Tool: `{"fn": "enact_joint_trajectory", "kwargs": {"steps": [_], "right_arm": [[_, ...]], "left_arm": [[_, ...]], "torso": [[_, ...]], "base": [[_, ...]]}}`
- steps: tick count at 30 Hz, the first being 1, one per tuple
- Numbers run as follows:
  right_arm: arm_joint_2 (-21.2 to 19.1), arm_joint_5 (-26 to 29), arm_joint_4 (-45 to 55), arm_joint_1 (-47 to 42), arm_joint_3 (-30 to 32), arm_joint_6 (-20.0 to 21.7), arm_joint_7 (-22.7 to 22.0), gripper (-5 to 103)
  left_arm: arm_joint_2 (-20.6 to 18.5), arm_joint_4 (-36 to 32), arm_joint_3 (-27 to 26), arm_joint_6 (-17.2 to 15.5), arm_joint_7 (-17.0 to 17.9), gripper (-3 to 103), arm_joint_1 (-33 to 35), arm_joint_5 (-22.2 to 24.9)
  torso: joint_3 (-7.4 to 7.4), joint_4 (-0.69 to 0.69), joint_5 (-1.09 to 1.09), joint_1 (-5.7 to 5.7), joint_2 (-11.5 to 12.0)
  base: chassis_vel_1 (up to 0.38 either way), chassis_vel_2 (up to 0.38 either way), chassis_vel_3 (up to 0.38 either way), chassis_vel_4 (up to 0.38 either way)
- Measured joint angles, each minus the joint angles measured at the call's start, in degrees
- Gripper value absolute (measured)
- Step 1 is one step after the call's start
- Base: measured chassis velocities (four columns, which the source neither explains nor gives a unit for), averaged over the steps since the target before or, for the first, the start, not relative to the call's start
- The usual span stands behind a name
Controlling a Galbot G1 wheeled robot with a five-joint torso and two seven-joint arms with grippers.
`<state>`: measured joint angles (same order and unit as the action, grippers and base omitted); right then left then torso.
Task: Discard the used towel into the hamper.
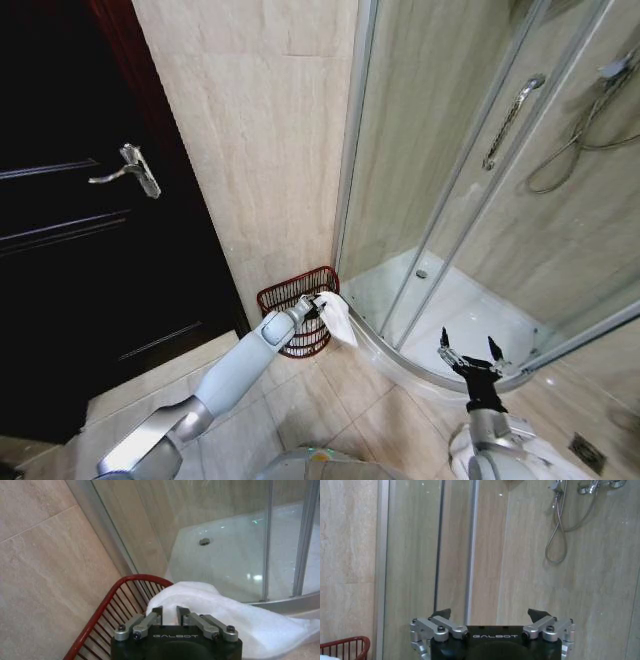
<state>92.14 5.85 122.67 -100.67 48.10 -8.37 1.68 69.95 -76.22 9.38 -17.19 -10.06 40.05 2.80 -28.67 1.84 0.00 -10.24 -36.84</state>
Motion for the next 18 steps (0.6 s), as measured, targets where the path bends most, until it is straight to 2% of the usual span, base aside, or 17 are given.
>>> {"fn": "enact_joint_trajectory", "kwargs": {"steps": [1,4,6,18], "right_arm": [[0.0,0.0,0.0,0.0,0.0,0.0,0.0,100],[0.0,0.1,0.0,-0.4,0.3,-0.2,0.0,100],[0.0,0.2,0.0,-0.4,0.4,-0.3,0.0,100],[0.0,0.5,0.1,-0.9,0.6,-0.9,0.0,100]], "left_arm": [[0.0,0.0,0.0,0.0,0.0,19,0.1,0.0],[0.2,-0.1,-0.1,0.0,0.3,4,0.4,0.5],[0.2,-0.1,0.0,-0.1,0.3,1,0.5,0.6],[0.2,-0.6,0.1,-0.3,0.9,0,0.9,1.1]], "torso": [[0.00,0.00,0.00,0.00,0.0],[0.00,0.00,0.00,0.00,0.0],[0.00,0.00,0.00,0.00,0.0],[0.00,0.00,0.00,0.00,0.0]], "base": [[0.000,0.000,0.000,0.000],[0.000,0.000,0.000,0.000],[0.000,0.000,0.000,0.000],[0.000,0.000,0.000,0.000]]}}
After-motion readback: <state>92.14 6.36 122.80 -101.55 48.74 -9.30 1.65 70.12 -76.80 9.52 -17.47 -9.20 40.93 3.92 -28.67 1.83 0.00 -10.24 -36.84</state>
